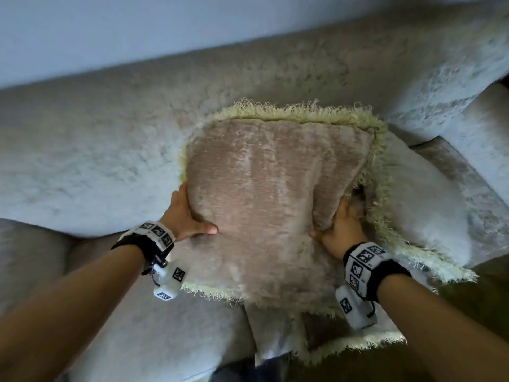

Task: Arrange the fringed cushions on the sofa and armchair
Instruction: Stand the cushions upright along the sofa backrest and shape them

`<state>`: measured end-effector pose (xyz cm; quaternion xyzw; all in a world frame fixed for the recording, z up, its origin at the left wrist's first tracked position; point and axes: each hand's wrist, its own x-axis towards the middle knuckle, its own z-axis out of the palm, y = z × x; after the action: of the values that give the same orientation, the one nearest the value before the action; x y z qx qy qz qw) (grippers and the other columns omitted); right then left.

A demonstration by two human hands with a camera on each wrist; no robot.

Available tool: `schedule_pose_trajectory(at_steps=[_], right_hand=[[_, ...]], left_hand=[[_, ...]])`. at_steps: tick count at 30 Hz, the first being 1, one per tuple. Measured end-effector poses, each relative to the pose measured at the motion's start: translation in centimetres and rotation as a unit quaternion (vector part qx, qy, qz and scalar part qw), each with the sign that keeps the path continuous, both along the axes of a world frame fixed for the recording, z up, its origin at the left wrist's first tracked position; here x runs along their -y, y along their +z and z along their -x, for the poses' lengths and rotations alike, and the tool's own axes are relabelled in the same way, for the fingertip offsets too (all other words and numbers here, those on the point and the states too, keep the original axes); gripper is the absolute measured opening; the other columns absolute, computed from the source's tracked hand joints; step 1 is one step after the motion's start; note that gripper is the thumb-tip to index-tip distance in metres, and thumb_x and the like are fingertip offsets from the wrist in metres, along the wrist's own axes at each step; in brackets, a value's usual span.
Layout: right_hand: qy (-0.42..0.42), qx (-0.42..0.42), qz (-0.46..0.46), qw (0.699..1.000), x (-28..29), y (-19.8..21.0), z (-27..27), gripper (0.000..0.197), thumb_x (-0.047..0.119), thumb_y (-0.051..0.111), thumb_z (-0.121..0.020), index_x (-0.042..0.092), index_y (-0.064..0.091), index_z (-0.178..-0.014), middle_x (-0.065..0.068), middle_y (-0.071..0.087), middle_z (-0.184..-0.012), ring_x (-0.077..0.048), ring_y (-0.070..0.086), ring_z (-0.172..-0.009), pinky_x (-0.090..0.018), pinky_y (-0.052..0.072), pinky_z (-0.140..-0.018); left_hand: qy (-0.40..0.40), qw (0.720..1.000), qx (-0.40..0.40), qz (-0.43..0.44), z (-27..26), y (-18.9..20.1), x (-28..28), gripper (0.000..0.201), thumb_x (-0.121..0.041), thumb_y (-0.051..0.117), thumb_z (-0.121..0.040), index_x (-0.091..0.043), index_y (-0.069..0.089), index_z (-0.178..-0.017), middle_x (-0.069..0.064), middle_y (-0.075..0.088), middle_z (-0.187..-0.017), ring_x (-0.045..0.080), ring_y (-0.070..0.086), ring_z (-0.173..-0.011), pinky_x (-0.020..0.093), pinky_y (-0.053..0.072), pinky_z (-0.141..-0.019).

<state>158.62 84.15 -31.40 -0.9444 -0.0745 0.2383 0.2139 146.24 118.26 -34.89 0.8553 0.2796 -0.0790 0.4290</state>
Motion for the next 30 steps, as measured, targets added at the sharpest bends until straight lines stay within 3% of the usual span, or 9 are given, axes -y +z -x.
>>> schedule_pose_trajectory(at_steps=[6,12,15,21,27,30], right_hand=[[0.041,0.034,-0.087,0.995,-9.3,2.9,1.6,0.098,0.024,0.083,-0.076,0.009,0.02,-0.15,-0.022,0.033,-0.139,-0.043,0.043,-0.125,-0.046,0.039,-0.105],[0.088,0.054,-0.108,0.989,-20.5,1.9,3.2,0.087,0.02,0.08,-0.078,0.005,0.026,-0.144,-0.019,0.037,-0.133,-0.039,0.045,-0.122,-0.043,0.037,-0.106],[0.103,0.069,-0.106,0.987,-26.1,0.8,4.2,0.084,0.018,0.079,-0.079,0.003,0.027,-0.144,-0.02,0.037,-0.132,-0.039,0.045,-0.12,-0.043,0.036,-0.107],[0.145,0.063,-0.095,0.983,-35.9,-3.2,6.3,0.082,0.013,0.077,-0.08,0.002,0.026,-0.142,-0.019,0.034,-0.133,-0.037,0.045,-0.119,-0.041,0.034,-0.108],[0.157,0.04,-0.051,0.985,-39.2,-9.0,8.7,0.081,0.016,0.07,-0.088,0.002,0.017,-0.149,-0.018,0.029,-0.14,-0.038,0.048,-0.119,-0.04,0.042,-0.102],[0.168,0.021,0.003,0.986,-39.3,-12.1,9.1,0.087,0.02,0.063,-0.094,-0.001,0.002,-0.153,-0.022,0.013,-0.156,-0.039,0.041,-0.131,-0.039,0.037,-0.106]], left_hand=[[0.1,0.989,0.067,-0.086,6.8,6.3,-6.3,0.131,-0.031,0.098,-0.045,-0.022,0.017,-0.148,0.007,0.033,-0.132,0.029,0.04,-0.127,0.049,0.037,-0.108],[0.172,0.971,0.108,-0.127,12.2,6.8,-14.7,0.136,-0.036,0.098,-0.04,-0.018,0.018,-0.149,0.007,0.034,-0.128,0.03,0.042,-0.125,0.052,0.037,-0.107],[0.218,0.961,0.107,-0.132,14.6,5.2,-18.8,0.14,-0.04,0.098,-0.038,-0.017,0.018,-0.15,0.006,0.034,-0.128,0.029,0.043,-0.124,0.051,0.039,-0.107],[0.286,0.945,0.085,-0.133,18.5,0.0,-25.6,0.142,-0.037,0.098,-0.038,-0.017,0.013,-0.15,0.009,0.029,-0.131,0.03,0.034,-0.13,0.051,0.031,-0.113],[0.338,0.93,0.031,-0.141,21.7,-7.0,-27.5,0.146,-0.041,0.099,-0.034,-0.012,0.011,-0.148,0.012,0.028,-0.128,0.033,0.036,-0.123,0.051,0.035,-0.109],[0.353,0.926,0.012,-0.136,22.4,-10.6,-27.6,0.14,-0.039,0.099,-0.035,-0.005,0.018,-0.144,0.013,0.028,-0.126,0.03,0.034,-0.12,0.046,0.036,-0.11]])
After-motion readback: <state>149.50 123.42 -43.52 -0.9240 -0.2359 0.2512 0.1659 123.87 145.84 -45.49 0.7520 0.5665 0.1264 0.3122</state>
